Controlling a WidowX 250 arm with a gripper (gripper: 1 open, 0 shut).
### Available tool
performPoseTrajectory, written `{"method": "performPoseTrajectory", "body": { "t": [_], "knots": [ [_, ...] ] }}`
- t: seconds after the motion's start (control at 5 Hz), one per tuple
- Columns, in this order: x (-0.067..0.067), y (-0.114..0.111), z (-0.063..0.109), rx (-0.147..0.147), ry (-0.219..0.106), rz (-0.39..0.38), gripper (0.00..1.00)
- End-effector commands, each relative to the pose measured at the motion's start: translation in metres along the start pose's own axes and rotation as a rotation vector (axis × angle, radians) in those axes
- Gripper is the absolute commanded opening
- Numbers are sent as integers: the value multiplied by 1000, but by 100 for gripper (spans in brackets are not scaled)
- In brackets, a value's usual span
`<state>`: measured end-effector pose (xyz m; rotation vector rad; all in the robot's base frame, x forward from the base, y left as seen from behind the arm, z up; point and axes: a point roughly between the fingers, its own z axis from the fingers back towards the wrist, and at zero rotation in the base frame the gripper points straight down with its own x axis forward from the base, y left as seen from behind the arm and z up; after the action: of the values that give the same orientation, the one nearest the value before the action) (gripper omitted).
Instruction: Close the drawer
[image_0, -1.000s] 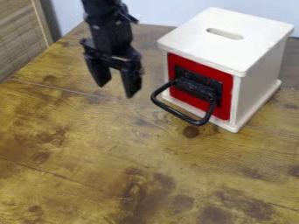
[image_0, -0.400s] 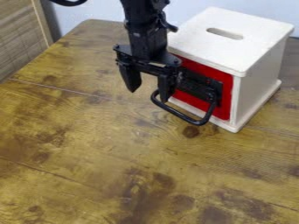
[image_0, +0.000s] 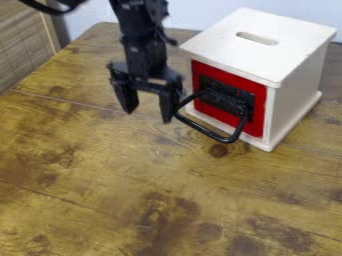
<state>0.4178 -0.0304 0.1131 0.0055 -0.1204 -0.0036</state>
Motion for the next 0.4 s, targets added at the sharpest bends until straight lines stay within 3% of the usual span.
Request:
{"method": "performPoseTrajectory", "body": {
  "t": [0.0, 0.2],
  "knots": [
    [6, -1, 56, 3, -69, 34, 100],
    [9, -11, 55, 2, -73, 55, 100]
  ]
}}
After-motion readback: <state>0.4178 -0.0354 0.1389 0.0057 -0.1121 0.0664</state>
